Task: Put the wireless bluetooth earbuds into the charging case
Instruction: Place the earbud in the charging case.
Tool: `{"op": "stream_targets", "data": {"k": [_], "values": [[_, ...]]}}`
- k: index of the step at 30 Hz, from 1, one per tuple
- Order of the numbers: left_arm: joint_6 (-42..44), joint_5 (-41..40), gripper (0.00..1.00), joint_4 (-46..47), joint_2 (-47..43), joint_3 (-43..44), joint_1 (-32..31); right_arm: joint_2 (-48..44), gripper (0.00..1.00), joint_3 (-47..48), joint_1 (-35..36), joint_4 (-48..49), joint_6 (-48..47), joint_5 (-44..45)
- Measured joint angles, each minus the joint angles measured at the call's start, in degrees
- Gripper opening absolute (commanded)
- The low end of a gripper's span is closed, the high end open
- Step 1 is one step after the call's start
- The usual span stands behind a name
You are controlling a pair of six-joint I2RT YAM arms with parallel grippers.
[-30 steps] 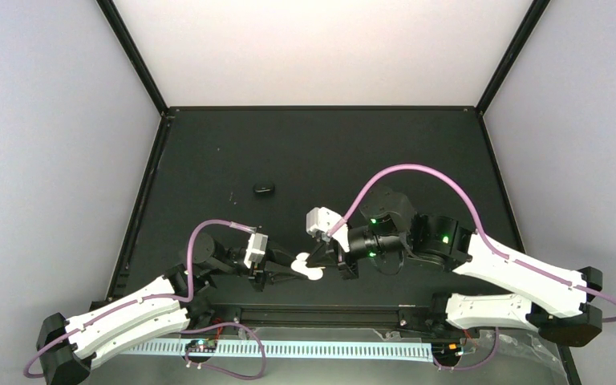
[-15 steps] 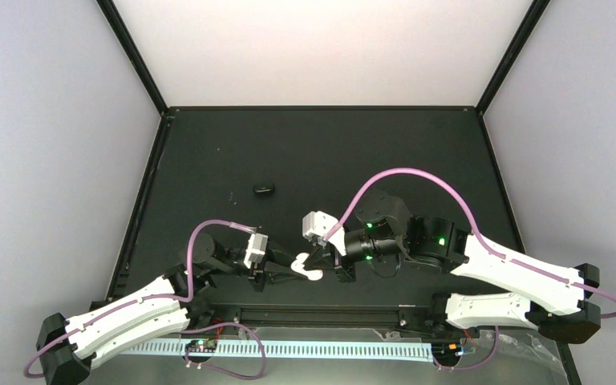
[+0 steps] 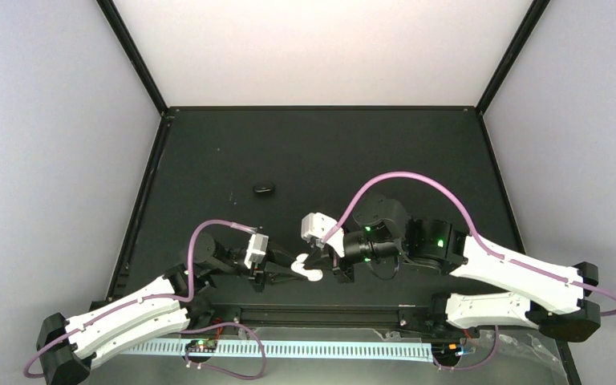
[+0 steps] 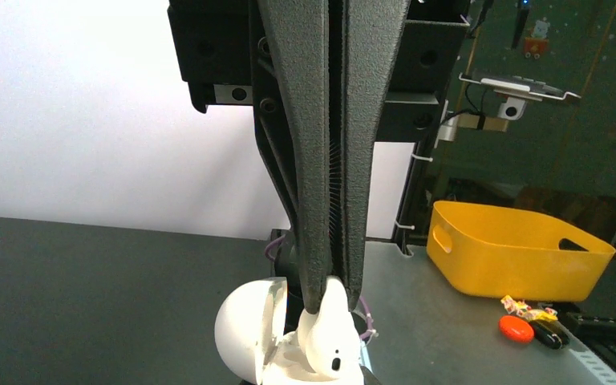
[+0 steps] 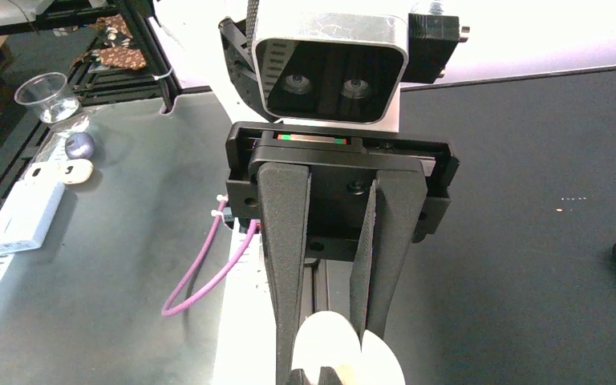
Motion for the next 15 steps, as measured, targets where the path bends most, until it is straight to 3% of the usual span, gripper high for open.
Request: {"op": "stream_targets", "data": {"k": [15], "values": [[0.0,-0.1,0.02,-0.2,0.0,0.0,0.0,0.3,0.01,-0.1,0.8,-0.4,0.0,3.2]]}}
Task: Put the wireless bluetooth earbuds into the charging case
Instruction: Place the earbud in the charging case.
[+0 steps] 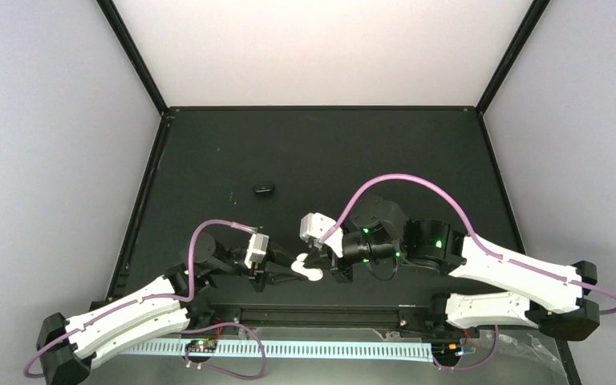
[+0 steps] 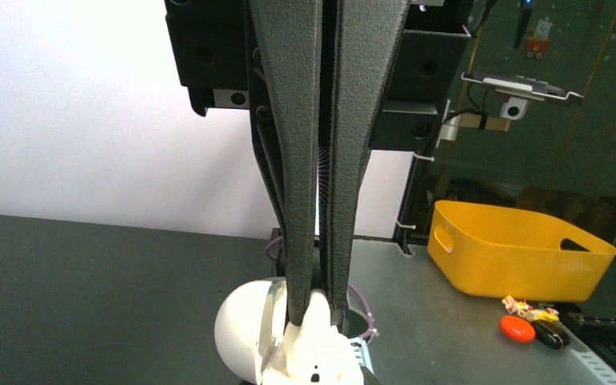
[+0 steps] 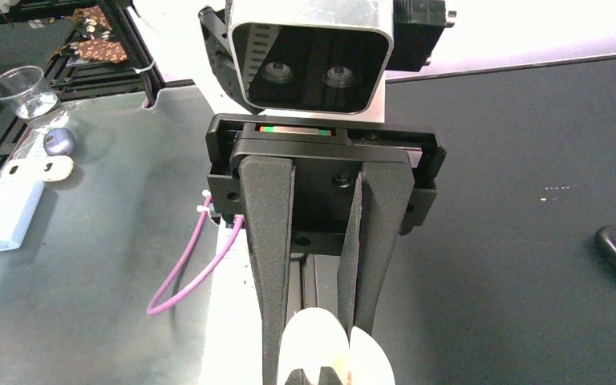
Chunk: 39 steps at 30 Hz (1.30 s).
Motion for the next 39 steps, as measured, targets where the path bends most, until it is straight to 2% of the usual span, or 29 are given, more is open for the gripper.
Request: {"op": "stream_targets", "data": {"k": [11,22,30,33,39], "values": [[0.0,-0.4,0.02,-0.4,-0.2,0.0,0.0,1.4,0.01,0.0,0.6,-0.3,0.0,0.2],[0.0,-1.0,0.01,-0.6,-0.3,0.0,0.0,0.2,0.30,0.1,0.9,-0.5,0.9,0.2],[0.0,-1.0,0.02,-0.6,-0.3,0.0,0.0,-2.5,0.40,2.1,0.9,-0.5,1.7,0.1],[0.0,-1.0,0.02,-0.6,-0.3,0.0,0.0,-5.6,0.43,2.0,1.0,0.6,2.0,2.6],[0.0,-1.0,0.02,-0.5,-0.4,0.0,0.0,-10.5,0.45,-0.6,0.1,5.4,4.7,16.7]]}}
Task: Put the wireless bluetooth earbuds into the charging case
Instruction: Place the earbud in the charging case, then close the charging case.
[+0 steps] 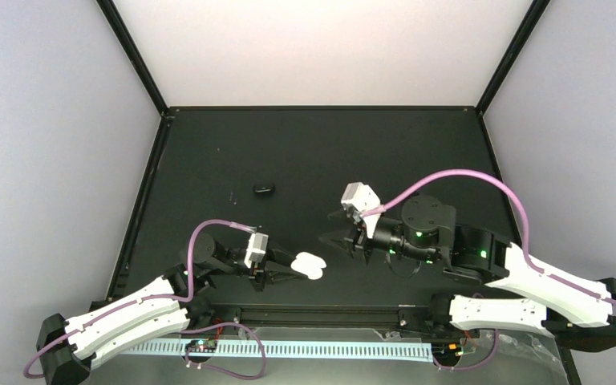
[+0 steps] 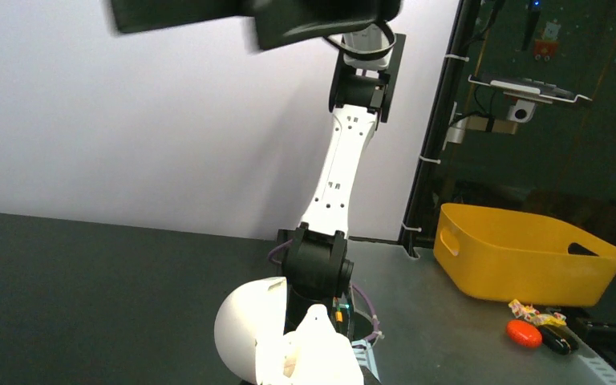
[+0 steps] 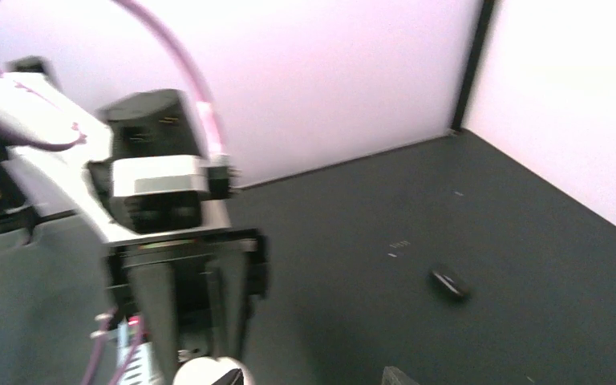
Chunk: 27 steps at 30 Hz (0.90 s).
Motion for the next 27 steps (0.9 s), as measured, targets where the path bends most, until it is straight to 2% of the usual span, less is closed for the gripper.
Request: {"op": "stream_targets", "data": {"k": [3,9,27], "values": [[0.0,0.0,0.02,0.0,0.0,0.0,0.0,1.0,0.45,-1.7,-1.2,0.9,2.0,5.7],[0.0,0.0,0.02,0.0,-0.4,0.0,0.0,4.2,0.45,-4.6,-2.1,0.7,4.6,9.6],[0.0,-3.1,0.01,0.0,-3.9,0.0,0.0,7.2,0.45,-4.7,-2.1,0.5,5.4,4.5]]}}
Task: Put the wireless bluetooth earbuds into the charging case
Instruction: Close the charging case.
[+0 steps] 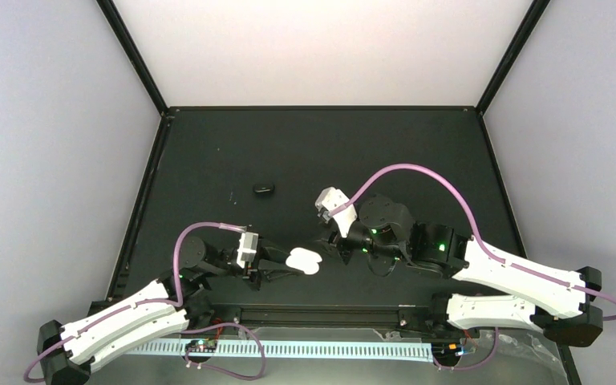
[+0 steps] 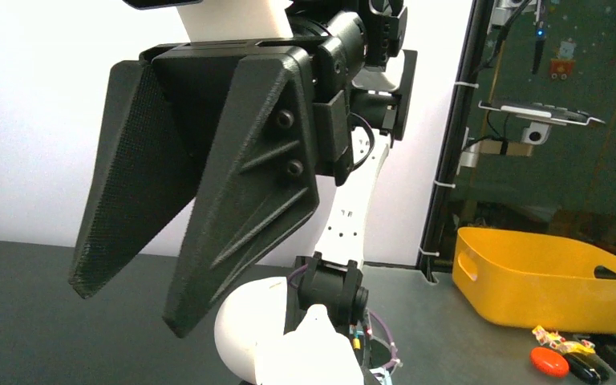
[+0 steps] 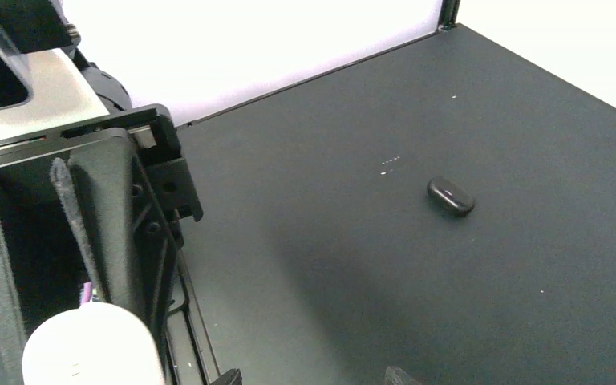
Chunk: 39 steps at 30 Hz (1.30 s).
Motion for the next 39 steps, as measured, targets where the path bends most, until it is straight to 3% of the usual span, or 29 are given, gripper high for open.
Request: {"op": "stream_targets", "data": {"k": [13,39], "values": [[0.0,-1.7,0.02,0.0,-0.7,0.0,0.0,0.0,0.45,0.0,0.0,0.0,-0.7,-5.6],[-0.3,-3.8,0.02,0.1,-0.7,0.0,0.0,-0.1,0.47,0.0,-0.1,0.4,-1.6,-6.9]]}}
